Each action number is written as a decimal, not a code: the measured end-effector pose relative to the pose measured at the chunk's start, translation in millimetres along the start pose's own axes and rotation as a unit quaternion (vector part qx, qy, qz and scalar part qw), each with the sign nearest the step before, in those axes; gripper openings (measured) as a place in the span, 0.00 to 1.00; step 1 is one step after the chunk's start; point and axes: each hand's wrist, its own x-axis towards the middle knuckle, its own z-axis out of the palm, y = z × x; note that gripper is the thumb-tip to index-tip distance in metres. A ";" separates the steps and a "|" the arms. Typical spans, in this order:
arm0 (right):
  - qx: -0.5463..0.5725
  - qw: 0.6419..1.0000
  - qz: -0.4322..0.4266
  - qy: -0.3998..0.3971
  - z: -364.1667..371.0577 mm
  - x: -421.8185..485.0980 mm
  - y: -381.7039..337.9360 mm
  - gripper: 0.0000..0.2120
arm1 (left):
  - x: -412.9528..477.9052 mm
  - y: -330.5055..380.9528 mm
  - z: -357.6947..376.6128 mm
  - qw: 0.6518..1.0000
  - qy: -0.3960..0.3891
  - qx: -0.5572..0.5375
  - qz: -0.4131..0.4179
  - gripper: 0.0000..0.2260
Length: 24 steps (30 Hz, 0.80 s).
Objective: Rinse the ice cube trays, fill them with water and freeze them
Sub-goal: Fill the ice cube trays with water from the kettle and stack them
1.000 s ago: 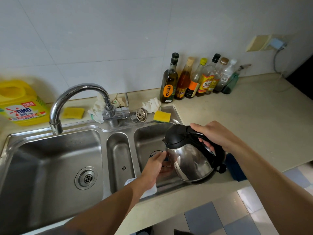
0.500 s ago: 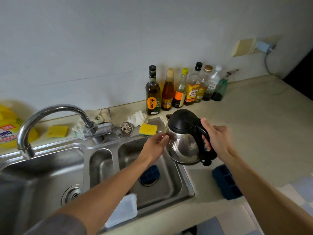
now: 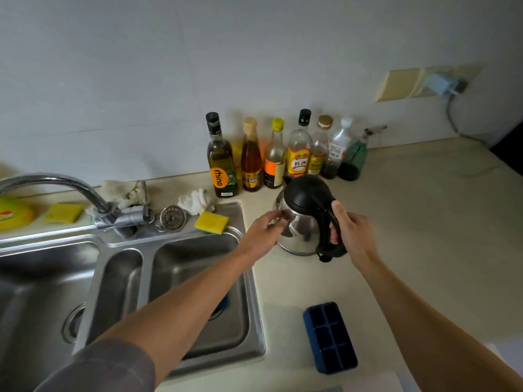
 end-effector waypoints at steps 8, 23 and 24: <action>-0.226 0.951 -0.177 0.119 -6.7 -19.8 -20.8 0.11 | -18.4 -14.8 -15.6 0.998 -0.009 0.057 -0.032 0.15; -0.288 0.863 -0.123 -0.396 255.3 -171.8 -11.1 0.10 | -210.9 -184.8 -230.9 0.920 0.265 0.225 -0.183 0.06; -0.292 0.857 -0.104 -0.411 267.2 -181.6 -3.7 0.10 | -222.1 -194.3 -236.9 0.916 0.267 0.226 -0.197 0.06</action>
